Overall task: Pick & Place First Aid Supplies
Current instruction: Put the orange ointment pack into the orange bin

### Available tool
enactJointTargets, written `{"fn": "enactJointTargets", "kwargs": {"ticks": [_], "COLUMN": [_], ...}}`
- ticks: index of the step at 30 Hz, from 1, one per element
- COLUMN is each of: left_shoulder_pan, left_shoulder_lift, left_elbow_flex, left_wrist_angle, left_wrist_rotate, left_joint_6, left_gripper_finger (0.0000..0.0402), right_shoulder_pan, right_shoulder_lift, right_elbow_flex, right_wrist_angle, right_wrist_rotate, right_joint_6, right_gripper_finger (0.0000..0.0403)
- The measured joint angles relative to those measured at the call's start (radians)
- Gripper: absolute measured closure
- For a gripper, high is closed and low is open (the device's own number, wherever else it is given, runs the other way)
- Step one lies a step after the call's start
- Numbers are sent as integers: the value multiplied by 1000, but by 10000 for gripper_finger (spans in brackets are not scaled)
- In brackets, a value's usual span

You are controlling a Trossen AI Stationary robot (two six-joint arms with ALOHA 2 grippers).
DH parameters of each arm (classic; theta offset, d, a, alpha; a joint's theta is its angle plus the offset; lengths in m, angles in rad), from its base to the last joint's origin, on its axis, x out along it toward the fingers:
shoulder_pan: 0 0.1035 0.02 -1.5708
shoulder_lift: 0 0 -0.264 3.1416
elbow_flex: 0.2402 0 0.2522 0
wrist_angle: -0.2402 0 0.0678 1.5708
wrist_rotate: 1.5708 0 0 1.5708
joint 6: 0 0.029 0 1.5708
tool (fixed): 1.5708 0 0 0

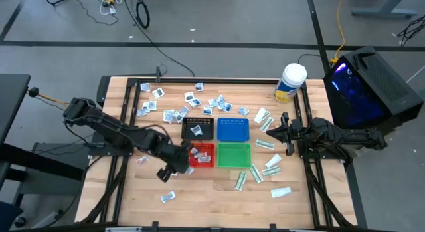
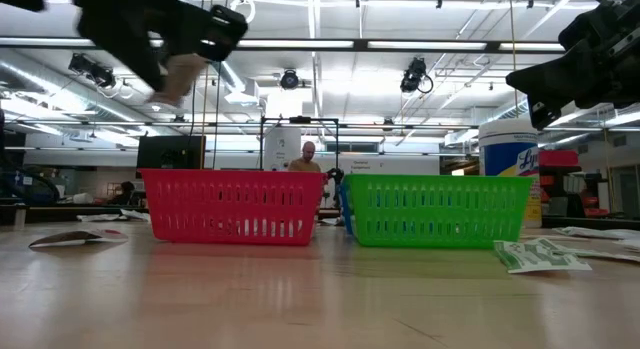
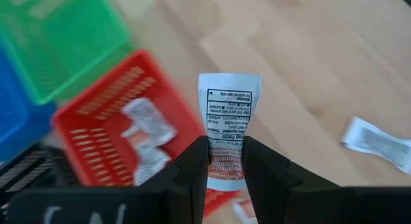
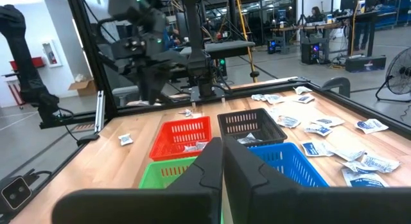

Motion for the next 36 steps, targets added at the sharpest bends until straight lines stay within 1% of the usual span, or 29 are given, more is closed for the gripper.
{"fn": "enactJointTargets", "kwargs": {"ticks": [5,11,19,24,31,36], "left_shoulder_pan": [73,127,164,177,202,209], "left_shoulder_lift": [6,8,35,72,144,200], "left_elbow_flex": [0,0,0,-1,0,0], "left_wrist_angle": [2,19,100,106,111,112], "left_wrist_rotate": [0,0,1,3,1,3], "left_joint_6": [0,-4,-27,-34,-130,-138], "left_gripper_finger": [301,301,301,301,301,301], "right_shoulder_pan": [0,0,0,0,0,0], "right_shoulder_lift": [0,0,0,0,0,0], "right_elbow_flex": [0,0,0,0,0,0], "right_wrist_angle": [0,0,0,0,0,0], "right_wrist_rotate": [0,0,0,0,0,0], "right_joint_6": [0,0,0,0,0,0], "right_gripper_finger": [385,385,385,385,385,385]}}
